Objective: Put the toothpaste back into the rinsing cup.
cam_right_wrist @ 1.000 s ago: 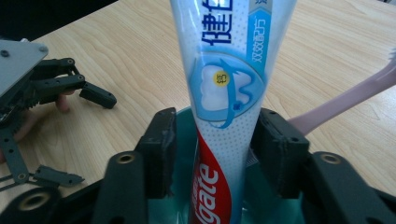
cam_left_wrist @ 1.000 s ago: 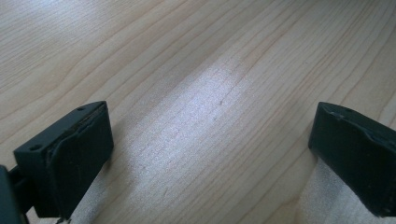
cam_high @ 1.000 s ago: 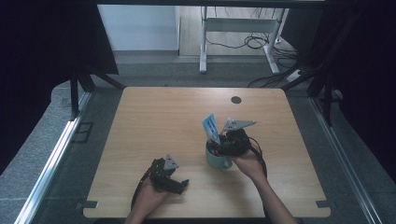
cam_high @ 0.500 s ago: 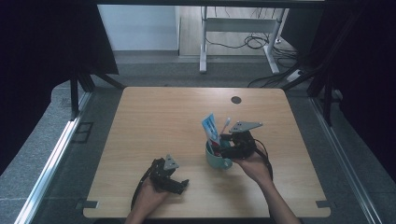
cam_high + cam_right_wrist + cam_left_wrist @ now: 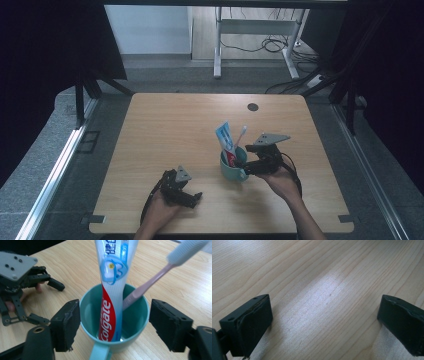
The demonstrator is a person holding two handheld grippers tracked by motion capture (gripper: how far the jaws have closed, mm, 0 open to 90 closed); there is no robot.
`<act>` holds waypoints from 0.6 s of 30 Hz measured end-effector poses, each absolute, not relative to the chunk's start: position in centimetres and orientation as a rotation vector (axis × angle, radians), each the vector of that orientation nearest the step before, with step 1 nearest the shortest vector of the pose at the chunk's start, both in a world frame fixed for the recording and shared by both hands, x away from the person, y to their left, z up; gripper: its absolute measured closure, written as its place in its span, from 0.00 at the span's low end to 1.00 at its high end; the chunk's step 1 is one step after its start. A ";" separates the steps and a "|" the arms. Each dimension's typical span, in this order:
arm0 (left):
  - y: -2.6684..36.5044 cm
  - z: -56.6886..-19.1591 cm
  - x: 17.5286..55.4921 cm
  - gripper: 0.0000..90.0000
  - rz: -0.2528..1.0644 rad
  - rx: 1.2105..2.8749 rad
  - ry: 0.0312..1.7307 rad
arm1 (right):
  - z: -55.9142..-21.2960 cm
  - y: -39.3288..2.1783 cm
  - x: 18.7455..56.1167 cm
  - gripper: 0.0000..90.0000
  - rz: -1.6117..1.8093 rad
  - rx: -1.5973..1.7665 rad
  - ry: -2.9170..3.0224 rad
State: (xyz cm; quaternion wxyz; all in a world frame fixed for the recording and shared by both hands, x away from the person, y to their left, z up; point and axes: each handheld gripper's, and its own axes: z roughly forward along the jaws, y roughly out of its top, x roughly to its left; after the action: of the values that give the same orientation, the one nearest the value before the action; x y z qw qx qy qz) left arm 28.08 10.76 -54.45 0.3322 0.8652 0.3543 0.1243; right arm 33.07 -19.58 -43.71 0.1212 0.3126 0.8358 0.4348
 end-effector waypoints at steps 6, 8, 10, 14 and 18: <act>10.8 -54.5 28.1 0.00 0.322 2.260 0.928 | -44.0 -20.3 32.6 0.20 1.246 0.920 2.437; 10.8 -54.5 28.1 0.00 0.325 2.260 0.926 | -44.1 -20.7 32.5 0.18 1.250 0.922 2.432; 10.8 -54.5 28.1 0.00 0.325 2.260 0.925 | -44.2 -21.0 32.4 0.16 1.255 0.929 2.429; 10.8 -54.5 28.1 0.00 0.325 2.260 0.925 | -44.4 -21.6 32.1 0.15 1.262 0.928 2.422; 10.8 -54.5 28.1 0.00 0.325 2.260 0.925 | -44.5 -22.2 31.8 0.15 1.256 0.925 2.417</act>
State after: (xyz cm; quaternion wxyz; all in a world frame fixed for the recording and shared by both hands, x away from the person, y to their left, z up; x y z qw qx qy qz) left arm 28.08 10.77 -54.46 0.3327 0.8651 0.3542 0.1243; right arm 31.79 -22.21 -44.53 0.1323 0.3189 0.8328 0.4327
